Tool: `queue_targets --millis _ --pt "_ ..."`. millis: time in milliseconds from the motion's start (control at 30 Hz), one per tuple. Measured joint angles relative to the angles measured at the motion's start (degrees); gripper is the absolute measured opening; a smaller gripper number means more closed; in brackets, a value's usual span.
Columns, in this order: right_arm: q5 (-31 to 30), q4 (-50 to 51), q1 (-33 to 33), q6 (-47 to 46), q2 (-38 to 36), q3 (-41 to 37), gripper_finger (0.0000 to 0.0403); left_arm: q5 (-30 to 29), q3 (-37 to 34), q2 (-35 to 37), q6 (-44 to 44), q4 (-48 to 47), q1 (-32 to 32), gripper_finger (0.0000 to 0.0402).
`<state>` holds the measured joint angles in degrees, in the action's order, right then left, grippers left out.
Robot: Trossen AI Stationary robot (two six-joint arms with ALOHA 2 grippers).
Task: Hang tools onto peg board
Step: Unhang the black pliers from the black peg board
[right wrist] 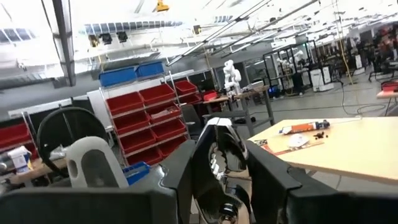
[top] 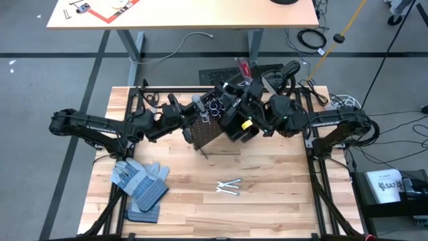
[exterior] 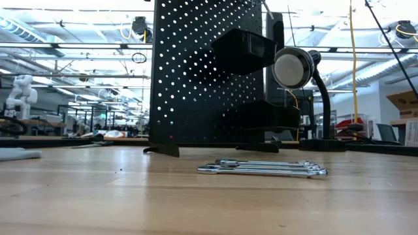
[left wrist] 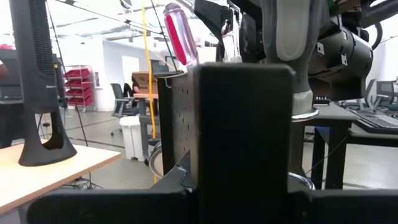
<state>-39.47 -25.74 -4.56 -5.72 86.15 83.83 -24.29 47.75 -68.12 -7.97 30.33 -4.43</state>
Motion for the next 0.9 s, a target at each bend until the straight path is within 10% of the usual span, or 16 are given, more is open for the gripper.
queue_targets --millis 900 --pt "3.9 -0.5 -3.6 22.7 -1.5 0.3 0.0223 1.1 0.1 -0.1 -0.1 -0.2 0.2 0.0046"
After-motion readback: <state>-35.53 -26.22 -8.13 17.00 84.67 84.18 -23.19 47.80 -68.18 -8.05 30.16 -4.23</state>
